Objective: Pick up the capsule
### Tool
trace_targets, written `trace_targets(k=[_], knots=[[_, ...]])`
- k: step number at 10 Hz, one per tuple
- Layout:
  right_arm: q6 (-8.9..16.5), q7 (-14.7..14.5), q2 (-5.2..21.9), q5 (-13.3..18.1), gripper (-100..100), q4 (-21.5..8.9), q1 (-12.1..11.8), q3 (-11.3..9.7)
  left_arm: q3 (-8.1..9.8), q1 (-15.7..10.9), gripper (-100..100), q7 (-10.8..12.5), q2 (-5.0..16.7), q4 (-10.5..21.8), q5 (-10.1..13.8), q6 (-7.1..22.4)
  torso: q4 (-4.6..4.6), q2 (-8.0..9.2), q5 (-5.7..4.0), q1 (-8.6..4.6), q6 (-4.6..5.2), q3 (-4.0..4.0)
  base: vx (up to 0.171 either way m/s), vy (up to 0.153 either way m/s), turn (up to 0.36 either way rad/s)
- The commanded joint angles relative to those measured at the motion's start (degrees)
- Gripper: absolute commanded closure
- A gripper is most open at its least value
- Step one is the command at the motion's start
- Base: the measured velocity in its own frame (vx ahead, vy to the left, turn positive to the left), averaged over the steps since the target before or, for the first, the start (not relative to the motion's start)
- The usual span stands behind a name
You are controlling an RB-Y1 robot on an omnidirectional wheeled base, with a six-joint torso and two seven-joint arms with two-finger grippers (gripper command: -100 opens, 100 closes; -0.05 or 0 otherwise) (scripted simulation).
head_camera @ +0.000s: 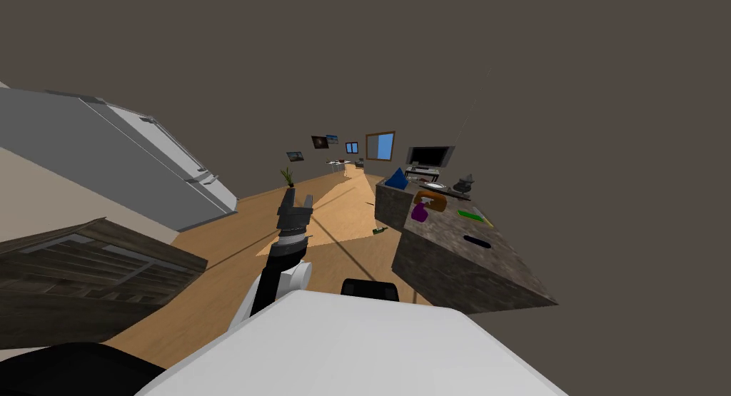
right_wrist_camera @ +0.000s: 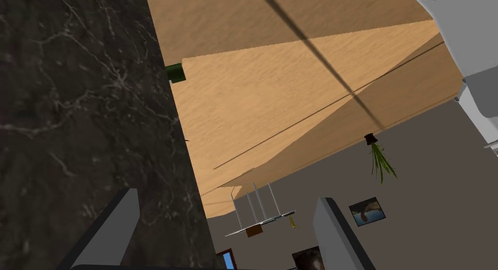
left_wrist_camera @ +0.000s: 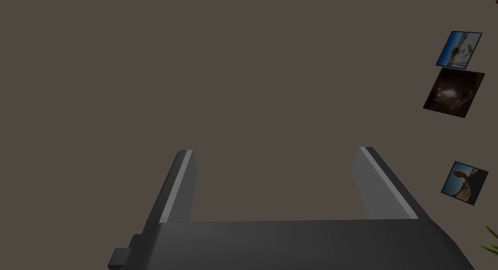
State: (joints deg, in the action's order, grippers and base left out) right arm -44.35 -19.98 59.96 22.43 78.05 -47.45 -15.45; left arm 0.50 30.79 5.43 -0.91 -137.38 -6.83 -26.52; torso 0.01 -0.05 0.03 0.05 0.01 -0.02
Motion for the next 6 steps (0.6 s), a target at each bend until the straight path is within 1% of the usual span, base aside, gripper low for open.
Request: trace_targets(k=[1,2,3,4,5,6], knots=[[-0.5,-0.3,2.7,0.6,-100,-2.0,0.1,0.1,0.0,0.0,0,0.0,0.0,0.0,0.0,0.0,0.0,0.0,0.0,0.0,0.0,0.0,0.023,0.035,0.101],[-0.5,-0.3,2.7,0.6,-100,-2.0,0.1,0.1,0.0,0.0,0,0.0,0.0,0.0,0.0,0.0,0.0,0.0,0.01,0.0,0.0,0.0,0.01,0.012,0.023],[-0.2,-0.9,5.3,2.1,-100,-4.6,0.1,-0.1,0.0,0.0,0,0.0,0.0,0.0,0.0,0.0,0.01,0.04,-0.02,-0.06,0.03,0.02,0.029,0.022,0.151],[-0.2,-0.9,6.1,2.1,-100,-4.6,0.1,-0.1,0.0,0.0,0,0.0,0.0,0.0,0.0,0.0,0.0,0.0,0.0,-0.05,-0.01,0.0,0.03,0.021,0.082],[-0.2,-0.9,6.1,2.1,-100,-4.7,0.1,-0.1,0.0,0.0,0,0.0,0.0,0.0,0.0,0.0,0.0,-0.01,-0.01,-0.05,0.02,-0.01,0.014,0.011,-0.01],[0.2,-1.5,8.9,3.6,-100,-7.2,0.2,-0.2,0.01,0.0,0,0.0,0.0,0.0,0.0,0.0,0.01,0.03,-0.03,-0.07,0.03,0.01,0.025,0.025,0.115]])
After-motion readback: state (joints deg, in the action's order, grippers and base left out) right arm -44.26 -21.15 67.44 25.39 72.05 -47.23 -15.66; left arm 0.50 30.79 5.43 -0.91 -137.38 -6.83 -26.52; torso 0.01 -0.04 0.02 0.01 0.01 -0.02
